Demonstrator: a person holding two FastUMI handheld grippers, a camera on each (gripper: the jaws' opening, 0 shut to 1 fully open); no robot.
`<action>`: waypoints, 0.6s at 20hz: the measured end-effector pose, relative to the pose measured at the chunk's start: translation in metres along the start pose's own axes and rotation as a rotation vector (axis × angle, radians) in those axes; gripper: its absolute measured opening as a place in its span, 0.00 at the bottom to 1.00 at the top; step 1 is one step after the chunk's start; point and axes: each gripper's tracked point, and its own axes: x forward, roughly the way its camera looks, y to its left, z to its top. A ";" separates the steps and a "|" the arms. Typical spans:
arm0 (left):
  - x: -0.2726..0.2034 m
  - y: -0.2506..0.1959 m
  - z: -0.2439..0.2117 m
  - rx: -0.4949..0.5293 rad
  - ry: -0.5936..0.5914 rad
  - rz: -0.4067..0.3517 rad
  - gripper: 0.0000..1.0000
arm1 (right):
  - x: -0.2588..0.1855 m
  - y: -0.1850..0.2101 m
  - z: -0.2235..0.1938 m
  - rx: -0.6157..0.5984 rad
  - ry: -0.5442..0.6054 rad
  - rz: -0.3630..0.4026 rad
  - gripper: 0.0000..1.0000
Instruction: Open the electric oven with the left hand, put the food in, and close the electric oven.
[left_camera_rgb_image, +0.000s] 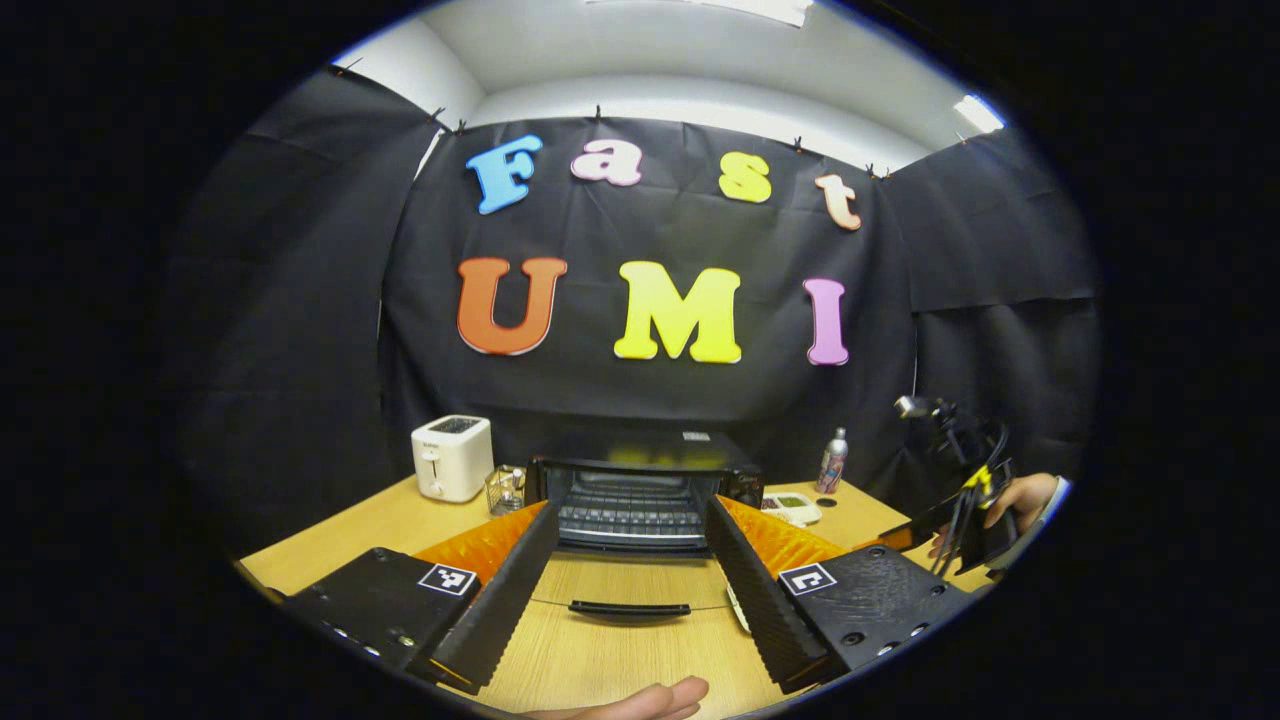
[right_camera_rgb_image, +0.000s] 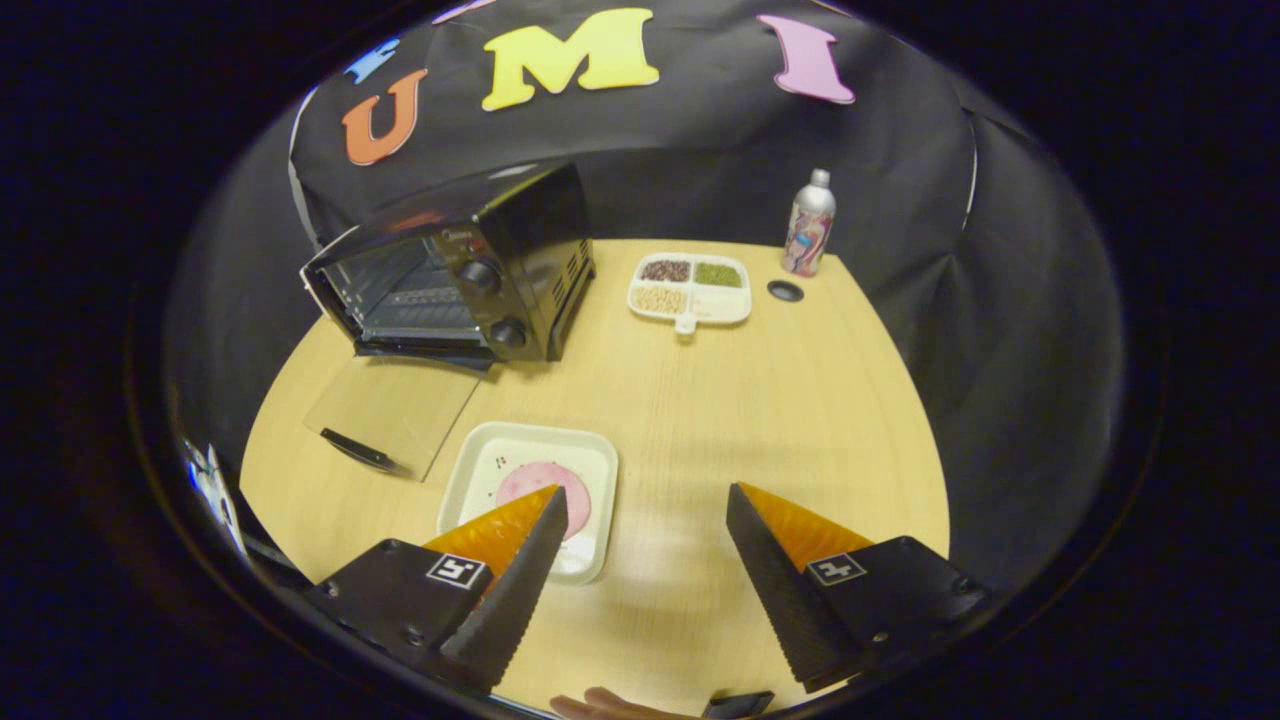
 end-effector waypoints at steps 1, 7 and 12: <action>-0.008 -0.001 0.011 0.002 -0.030 -0.005 0.94 | 0.007 0.001 -0.004 0.014 0.032 0.005 0.96; -0.040 0.015 0.041 0.051 -0.101 0.049 0.94 | 0.047 0.015 -0.016 0.045 0.182 0.054 0.87; -0.048 0.025 0.044 0.081 -0.106 0.092 0.94 | 0.066 0.037 -0.034 0.082 0.360 0.159 0.63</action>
